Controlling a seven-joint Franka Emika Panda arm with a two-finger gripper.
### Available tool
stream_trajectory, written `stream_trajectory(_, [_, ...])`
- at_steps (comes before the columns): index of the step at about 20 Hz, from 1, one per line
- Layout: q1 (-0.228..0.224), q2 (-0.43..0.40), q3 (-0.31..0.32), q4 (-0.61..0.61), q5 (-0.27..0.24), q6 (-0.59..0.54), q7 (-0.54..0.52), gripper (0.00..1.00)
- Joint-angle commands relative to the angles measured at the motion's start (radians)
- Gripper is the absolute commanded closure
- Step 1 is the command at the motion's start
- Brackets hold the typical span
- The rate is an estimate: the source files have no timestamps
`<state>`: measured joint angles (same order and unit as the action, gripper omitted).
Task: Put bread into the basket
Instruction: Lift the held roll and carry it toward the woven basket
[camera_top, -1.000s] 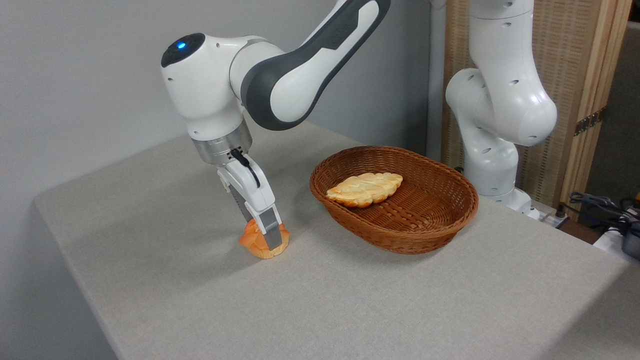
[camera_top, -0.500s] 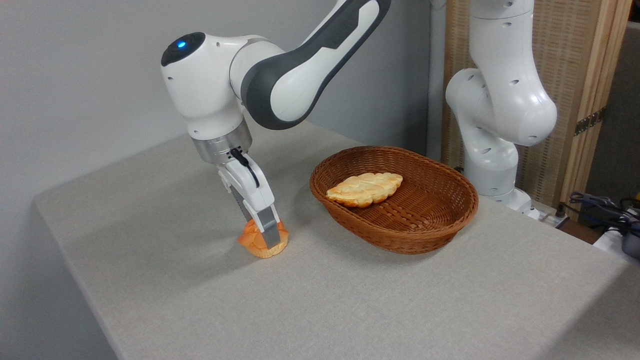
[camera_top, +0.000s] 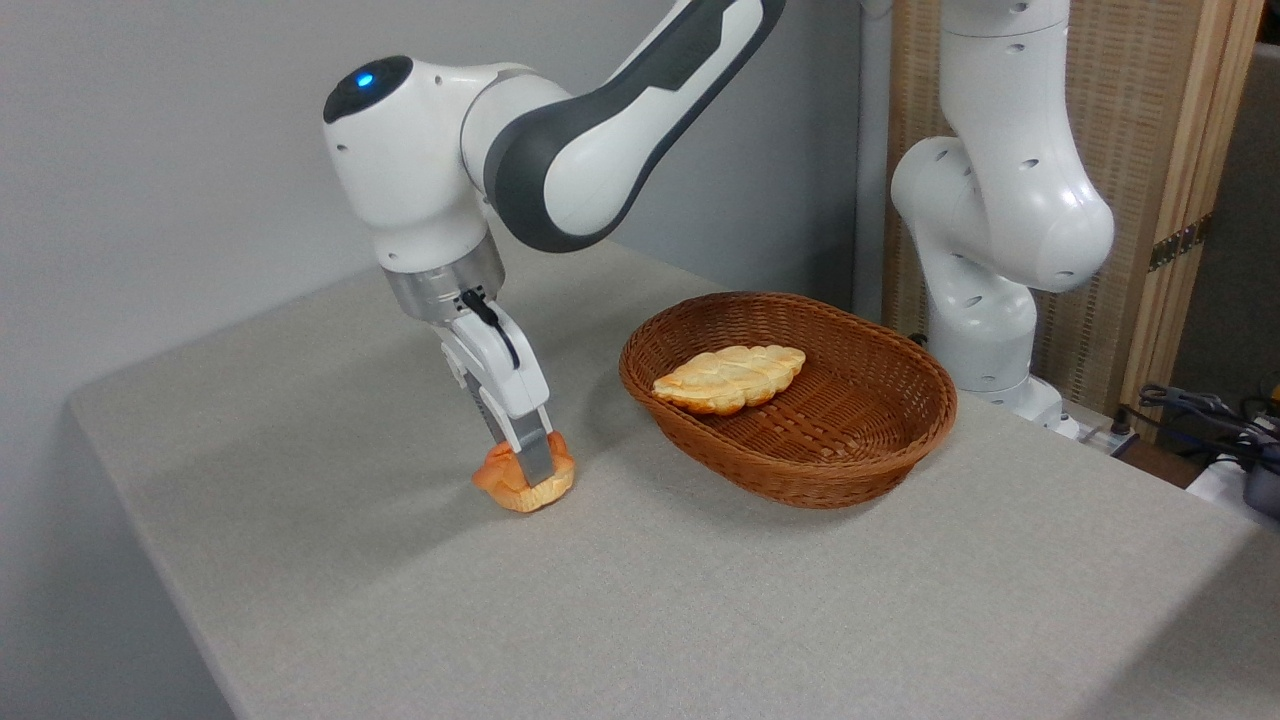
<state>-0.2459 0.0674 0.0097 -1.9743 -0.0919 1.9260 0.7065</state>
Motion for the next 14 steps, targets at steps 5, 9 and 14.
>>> stream_trajectory(5, [0.002,-0.121,0.032,0.012,-0.003,-0.070,0.021,0.46])
stream_trajectory(9, [0.002,-0.207,0.052,0.011,-0.002,-0.200,0.027,0.45])
stream_trajectory(14, [0.002,-0.273,0.087,0.002,0.000,-0.304,0.056,0.44])
